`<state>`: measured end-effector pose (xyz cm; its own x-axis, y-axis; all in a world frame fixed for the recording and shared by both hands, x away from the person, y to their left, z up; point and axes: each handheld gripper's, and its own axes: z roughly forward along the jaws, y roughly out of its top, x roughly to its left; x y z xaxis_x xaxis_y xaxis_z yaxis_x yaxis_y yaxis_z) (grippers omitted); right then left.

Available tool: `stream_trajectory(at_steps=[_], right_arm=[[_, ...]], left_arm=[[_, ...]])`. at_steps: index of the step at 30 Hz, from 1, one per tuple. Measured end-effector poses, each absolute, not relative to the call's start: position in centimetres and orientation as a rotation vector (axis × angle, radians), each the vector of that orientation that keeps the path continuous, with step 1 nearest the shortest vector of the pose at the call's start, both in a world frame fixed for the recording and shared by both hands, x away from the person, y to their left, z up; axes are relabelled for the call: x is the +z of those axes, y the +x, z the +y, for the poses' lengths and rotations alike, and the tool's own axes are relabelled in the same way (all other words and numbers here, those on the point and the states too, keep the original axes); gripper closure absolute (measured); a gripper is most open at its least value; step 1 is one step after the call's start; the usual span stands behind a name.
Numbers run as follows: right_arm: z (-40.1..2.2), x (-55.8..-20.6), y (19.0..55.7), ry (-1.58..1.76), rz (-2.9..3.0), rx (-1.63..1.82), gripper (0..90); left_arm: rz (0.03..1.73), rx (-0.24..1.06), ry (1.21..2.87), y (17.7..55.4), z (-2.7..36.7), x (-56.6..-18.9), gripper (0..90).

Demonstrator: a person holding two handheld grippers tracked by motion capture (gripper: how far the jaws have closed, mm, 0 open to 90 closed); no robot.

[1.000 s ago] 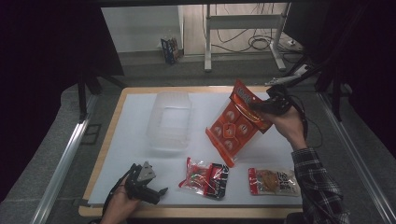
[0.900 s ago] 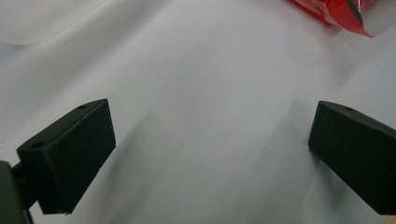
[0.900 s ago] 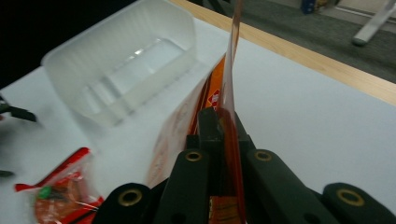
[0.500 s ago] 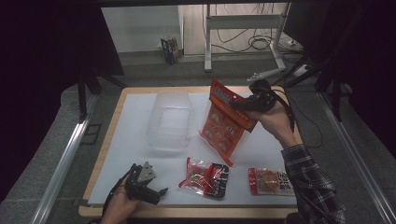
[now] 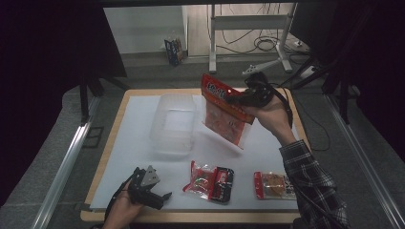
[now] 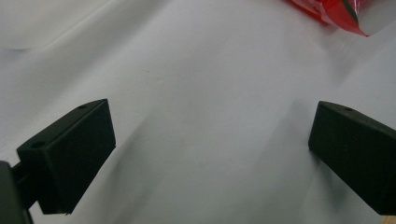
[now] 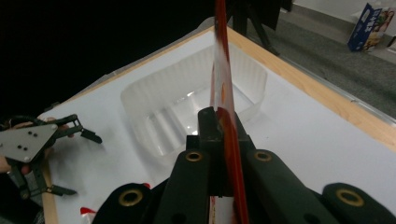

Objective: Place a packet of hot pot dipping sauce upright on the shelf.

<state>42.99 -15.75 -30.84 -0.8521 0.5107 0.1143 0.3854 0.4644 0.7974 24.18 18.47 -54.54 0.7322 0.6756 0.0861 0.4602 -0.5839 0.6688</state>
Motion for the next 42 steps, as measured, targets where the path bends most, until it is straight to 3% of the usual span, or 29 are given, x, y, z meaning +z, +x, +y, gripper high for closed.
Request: stream_trajectory(at_steps=[23, 42], right_arm=[[-13.3, -28.4, 45.0, 0.882, 2.488, 1.434, 89.1], [-8.5, -28.3, 47.1, 0.941, 2.464, 1.514, 89.1]], left_arm=[[0.878, 0.426, 2.246, 24.3, 19.0, -54.2, 0.5], [0.919, 0.376, 2.14, 24.0, 19.7, -53.4, 0.2]])
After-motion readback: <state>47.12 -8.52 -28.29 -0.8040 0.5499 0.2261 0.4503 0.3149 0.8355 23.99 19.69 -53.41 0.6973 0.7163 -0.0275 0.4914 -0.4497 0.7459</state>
